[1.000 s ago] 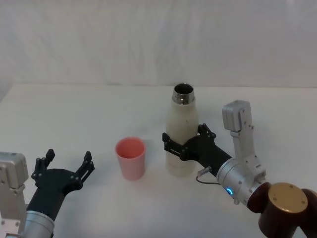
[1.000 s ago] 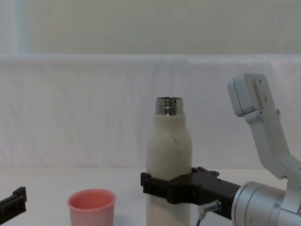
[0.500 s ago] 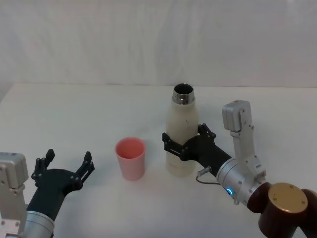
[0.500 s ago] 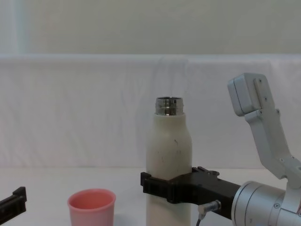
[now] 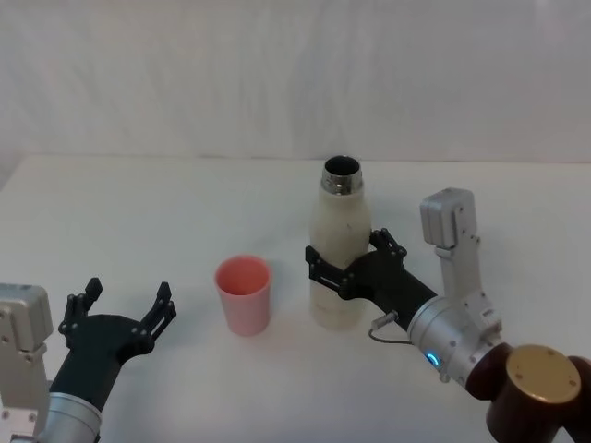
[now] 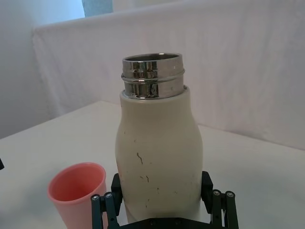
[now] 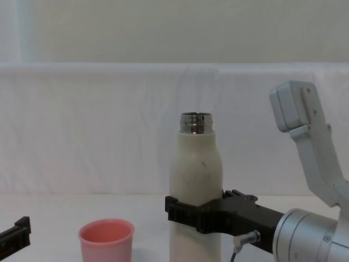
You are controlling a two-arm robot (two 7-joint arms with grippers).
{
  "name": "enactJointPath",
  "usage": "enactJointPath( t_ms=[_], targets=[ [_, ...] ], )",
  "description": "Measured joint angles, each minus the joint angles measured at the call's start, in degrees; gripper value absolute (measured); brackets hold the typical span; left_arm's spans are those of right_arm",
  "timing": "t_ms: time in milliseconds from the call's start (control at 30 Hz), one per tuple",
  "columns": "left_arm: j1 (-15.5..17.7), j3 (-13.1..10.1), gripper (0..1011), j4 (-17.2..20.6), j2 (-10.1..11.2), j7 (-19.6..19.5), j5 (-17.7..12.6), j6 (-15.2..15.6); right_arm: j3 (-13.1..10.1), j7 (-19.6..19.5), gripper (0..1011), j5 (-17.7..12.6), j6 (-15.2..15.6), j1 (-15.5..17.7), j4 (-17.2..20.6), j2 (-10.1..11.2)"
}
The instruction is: Grasp the thermos with one hand and pour water into the cup lid.
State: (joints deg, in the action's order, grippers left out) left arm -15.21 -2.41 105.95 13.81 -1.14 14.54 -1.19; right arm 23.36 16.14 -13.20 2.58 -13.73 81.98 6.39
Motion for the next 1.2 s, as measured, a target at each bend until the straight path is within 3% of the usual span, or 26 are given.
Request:
enactJointPath(
  t_ms=[300, 700, 967, 1200],
  targets=[
    [0.0, 0.0, 1001, 0.0, 0.0, 0.0, 0.0, 0.0, -0.5, 0.0, 1001, -0.4, -0.1, 2.3, 3.3, 1.5],
    [0.0, 0.0, 1001, 0.0, 0.0, 0.0, 0.0, 0.0, -1.9, -0.2, 1001, -1.6, -0.7, 7.8, 9.4, 4.2],
    [0.0, 0.0, 1001, 0.0, 0.0, 0.0, 0.0, 0.0, -4.5, -1.1, 1001, -2.6, -3.9, 13.4, 12.9, 6.2],
    [0.0, 0.0, 1001, 0.0, 0.0, 0.0, 0.0, 0.0, -7.4, -1.8, 1001, -3.3, -7.7, 16.4, 11.3, 6.4]
  ],
)
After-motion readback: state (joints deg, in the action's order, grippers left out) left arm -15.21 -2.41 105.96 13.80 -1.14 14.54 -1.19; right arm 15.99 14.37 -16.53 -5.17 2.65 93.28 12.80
